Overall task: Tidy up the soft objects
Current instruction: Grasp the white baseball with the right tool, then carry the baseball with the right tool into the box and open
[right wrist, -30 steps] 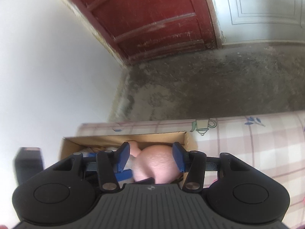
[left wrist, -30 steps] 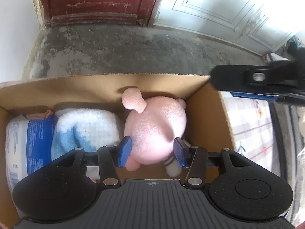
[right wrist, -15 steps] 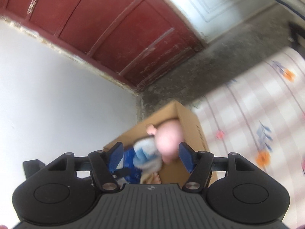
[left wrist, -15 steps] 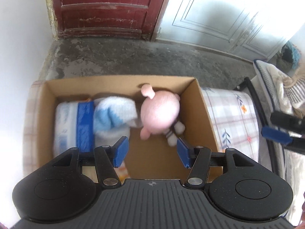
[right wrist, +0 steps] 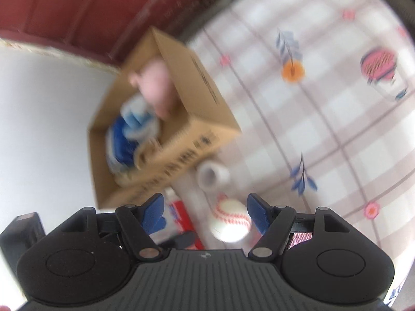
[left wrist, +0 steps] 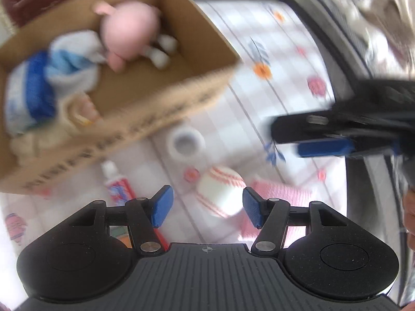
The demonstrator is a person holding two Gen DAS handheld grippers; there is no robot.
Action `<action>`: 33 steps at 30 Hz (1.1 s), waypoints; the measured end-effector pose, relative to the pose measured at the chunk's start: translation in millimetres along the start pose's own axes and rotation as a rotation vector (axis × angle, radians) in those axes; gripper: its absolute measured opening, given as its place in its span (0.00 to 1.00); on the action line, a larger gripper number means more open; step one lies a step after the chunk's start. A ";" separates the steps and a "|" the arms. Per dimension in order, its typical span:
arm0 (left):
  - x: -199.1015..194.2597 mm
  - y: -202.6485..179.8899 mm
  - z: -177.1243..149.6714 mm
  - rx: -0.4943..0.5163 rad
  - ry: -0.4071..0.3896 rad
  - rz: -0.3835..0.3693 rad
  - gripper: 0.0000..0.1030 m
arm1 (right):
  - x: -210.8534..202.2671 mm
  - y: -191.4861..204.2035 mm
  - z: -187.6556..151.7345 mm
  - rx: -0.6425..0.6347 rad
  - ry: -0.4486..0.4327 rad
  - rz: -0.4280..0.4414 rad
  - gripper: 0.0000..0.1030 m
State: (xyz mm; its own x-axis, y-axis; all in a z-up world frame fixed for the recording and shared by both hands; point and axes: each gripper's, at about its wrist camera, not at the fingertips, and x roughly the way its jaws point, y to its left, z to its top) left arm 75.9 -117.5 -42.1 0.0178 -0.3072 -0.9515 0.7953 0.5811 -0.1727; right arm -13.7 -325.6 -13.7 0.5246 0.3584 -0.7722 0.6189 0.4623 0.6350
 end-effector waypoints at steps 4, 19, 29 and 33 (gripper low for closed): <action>31.8 -8.9 -10.9 0.019 0.048 -0.004 0.56 | 38.8 -5.7 -4.5 -0.052 0.071 -0.032 0.71; 59.8 -7.7 -17.9 -0.079 0.091 -0.085 0.50 | 79.0 -11.3 -8.7 -0.090 0.221 -0.118 0.59; 2.4 -13.8 -21.8 -0.053 0.022 -0.128 0.50 | 27.0 22.7 -18.6 -0.073 0.168 -0.099 0.59; -33.0 -6.1 -14.8 -0.073 -0.040 -0.137 0.50 | 5.0 50.5 -15.8 -0.095 0.134 -0.057 0.59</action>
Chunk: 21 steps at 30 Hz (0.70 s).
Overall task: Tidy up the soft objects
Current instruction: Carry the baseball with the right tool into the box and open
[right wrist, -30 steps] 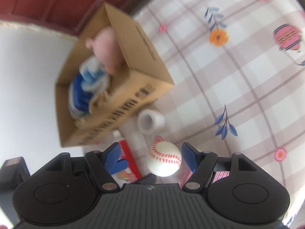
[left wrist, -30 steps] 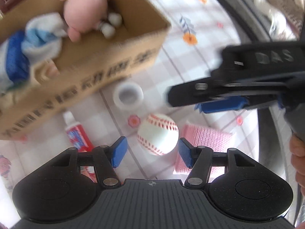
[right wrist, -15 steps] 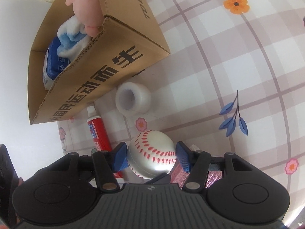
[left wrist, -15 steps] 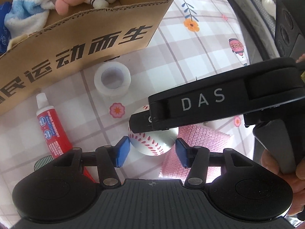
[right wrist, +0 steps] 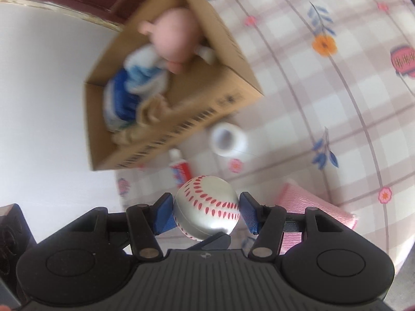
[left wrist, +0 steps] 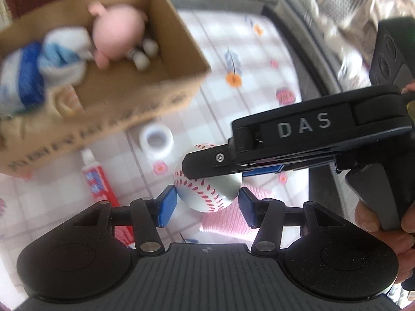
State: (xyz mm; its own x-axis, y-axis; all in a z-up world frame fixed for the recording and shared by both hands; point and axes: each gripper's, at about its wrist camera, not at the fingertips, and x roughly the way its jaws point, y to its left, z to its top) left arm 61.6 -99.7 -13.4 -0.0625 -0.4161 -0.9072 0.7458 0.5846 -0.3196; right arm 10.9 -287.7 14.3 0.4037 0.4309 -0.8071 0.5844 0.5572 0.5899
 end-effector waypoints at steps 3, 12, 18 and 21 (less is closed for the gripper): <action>-31.5 10.3 8.9 -0.017 -0.062 0.013 0.50 | -10.2 24.5 8.7 -0.040 -0.027 0.036 0.58; -70.5 60.3 47.7 -0.086 -0.200 0.122 0.50 | 21.4 99.9 55.0 -0.168 -0.045 0.134 0.58; -52.8 108.3 62.8 -0.144 -0.163 0.186 0.50 | 83.2 115.4 82.5 -0.171 0.034 0.162 0.58; -39.3 128.6 68.5 -0.177 -0.112 0.204 0.51 | 115.6 114.2 93.7 -0.142 0.091 0.170 0.58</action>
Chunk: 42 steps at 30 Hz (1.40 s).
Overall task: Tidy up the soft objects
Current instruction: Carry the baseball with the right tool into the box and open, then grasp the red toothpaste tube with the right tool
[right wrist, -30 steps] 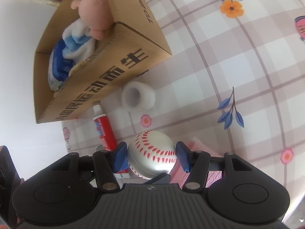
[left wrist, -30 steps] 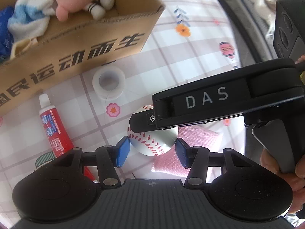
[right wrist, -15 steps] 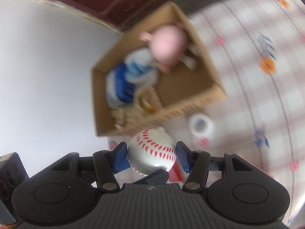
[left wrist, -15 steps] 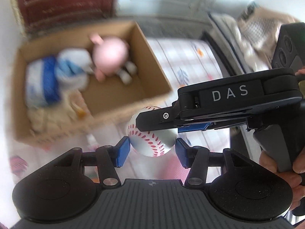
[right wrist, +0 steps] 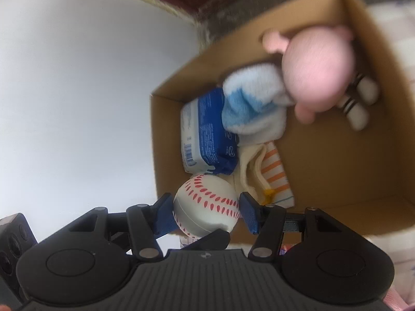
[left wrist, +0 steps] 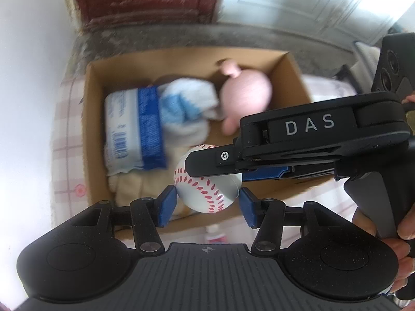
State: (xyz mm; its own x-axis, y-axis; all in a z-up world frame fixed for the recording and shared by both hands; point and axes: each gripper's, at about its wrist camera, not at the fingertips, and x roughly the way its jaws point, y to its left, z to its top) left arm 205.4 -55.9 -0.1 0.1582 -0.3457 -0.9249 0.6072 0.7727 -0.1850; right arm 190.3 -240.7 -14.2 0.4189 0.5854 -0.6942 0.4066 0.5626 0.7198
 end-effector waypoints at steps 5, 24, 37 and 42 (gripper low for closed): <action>23.1 14.7 1.4 -0.007 0.084 0.053 0.52 | 42.9 -15.5 7.5 0.061 0.107 0.008 0.58; 25.4 19.2 -3.9 -0.027 0.105 0.061 0.56 | 66.9 -19.8 17.8 0.064 0.125 -0.108 0.69; -30.9 0.3 -22.6 -0.028 -0.002 -0.002 0.57 | -103.2 -40.0 -34.9 0.122 -0.236 0.080 0.69; -24.4 -15.4 -45.1 -0.022 0.070 -0.046 0.57 | -125.0 -51.9 -85.6 0.201 -0.227 0.031 0.69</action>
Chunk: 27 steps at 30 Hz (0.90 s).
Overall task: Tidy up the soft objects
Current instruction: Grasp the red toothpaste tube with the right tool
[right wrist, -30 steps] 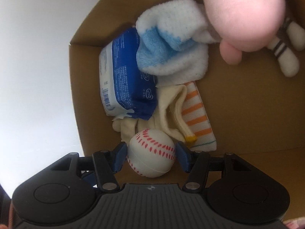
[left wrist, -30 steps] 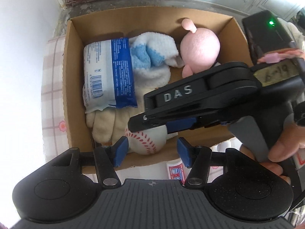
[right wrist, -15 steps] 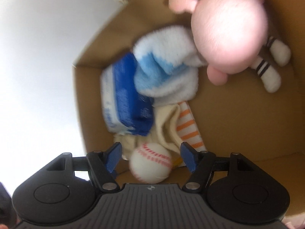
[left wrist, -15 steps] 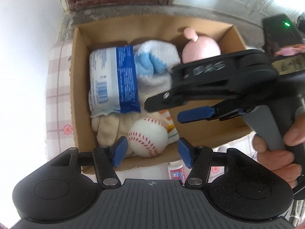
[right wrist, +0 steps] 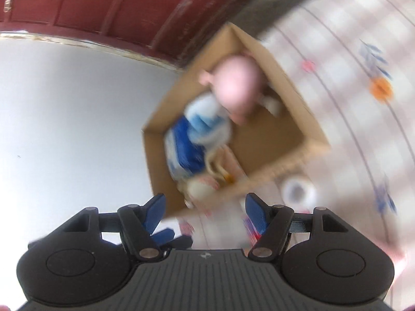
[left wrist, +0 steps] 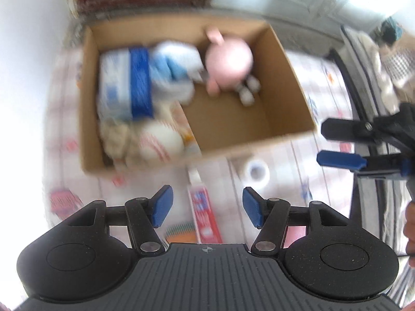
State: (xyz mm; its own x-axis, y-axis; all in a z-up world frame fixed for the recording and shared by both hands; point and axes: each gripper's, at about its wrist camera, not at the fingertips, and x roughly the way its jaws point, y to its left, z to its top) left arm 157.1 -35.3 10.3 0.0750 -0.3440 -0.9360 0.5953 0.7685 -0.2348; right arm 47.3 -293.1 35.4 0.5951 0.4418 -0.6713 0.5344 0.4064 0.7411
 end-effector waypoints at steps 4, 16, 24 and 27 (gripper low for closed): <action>23.4 -13.3 -22.3 0.025 0.070 -0.017 0.57 | 4.0 -20.8 -34.1 0.031 0.043 -0.085 0.67; 106.0 -14.3 -63.3 0.024 0.139 0.088 0.53 | 107.1 -30.0 -32.1 -0.038 0.143 -0.168 0.57; 123.1 0.6 -64.9 0.008 0.149 0.060 0.42 | 149.0 -25.5 -33.1 -0.101 0.225 -0.194 0.54; 125.8 2.5 -63.5 0.012 0.153 0.035 0.36 | 159.2 -23.1 -34.1 -0.126 0.251 -0.206 0.51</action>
State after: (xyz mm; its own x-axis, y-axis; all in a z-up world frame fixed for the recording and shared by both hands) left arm 117.2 -42.4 -124.6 -0.0259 -0.2304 -0.9727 0.6040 0.7718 -0.1989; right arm 109.2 -204.9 -88.7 0.3078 0.5163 -0.7992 0.5406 0.5963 0.5935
